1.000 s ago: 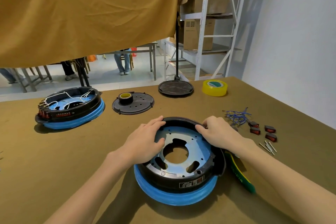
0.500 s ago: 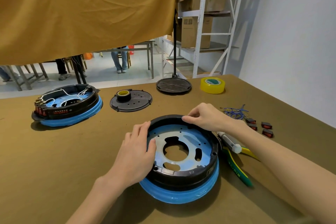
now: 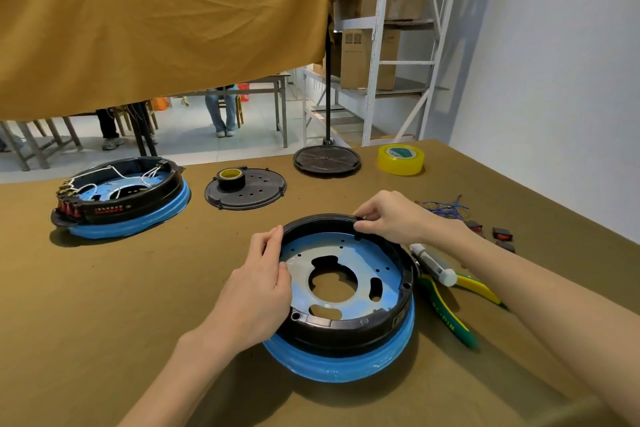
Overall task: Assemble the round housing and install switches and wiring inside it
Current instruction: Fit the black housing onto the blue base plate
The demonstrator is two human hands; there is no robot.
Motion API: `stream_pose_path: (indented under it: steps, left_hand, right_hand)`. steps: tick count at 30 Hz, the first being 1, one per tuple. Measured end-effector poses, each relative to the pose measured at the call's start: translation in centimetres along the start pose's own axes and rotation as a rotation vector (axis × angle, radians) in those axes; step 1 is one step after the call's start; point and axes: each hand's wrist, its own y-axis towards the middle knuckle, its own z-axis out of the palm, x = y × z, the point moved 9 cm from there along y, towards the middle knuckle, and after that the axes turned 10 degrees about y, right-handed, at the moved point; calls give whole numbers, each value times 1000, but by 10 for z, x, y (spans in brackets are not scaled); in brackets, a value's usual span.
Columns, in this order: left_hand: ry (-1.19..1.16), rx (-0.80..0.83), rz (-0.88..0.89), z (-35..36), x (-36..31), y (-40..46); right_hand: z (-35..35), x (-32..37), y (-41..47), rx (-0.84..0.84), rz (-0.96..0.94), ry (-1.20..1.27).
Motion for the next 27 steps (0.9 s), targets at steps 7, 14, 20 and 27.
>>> stream_pose_path:
  steps: [7, 14, 20, 27]
  left_hand:
    - [10, -13, -1, -2, 0, 0]
    - [41, -20, -10, -1, -1, -1]
    - [71, 8, -20, -6, -5, 2]
    - [242, -52, -36, -13, -24, -26]
  right_hand:
    - [3, -8, -3, -31, 5, 8]
    - [3, -15, -6, -39, 26, 95]
    - [7, -27, -21, -44, 95, 137]
    - [11, -3, -5, 78, 55, 164]
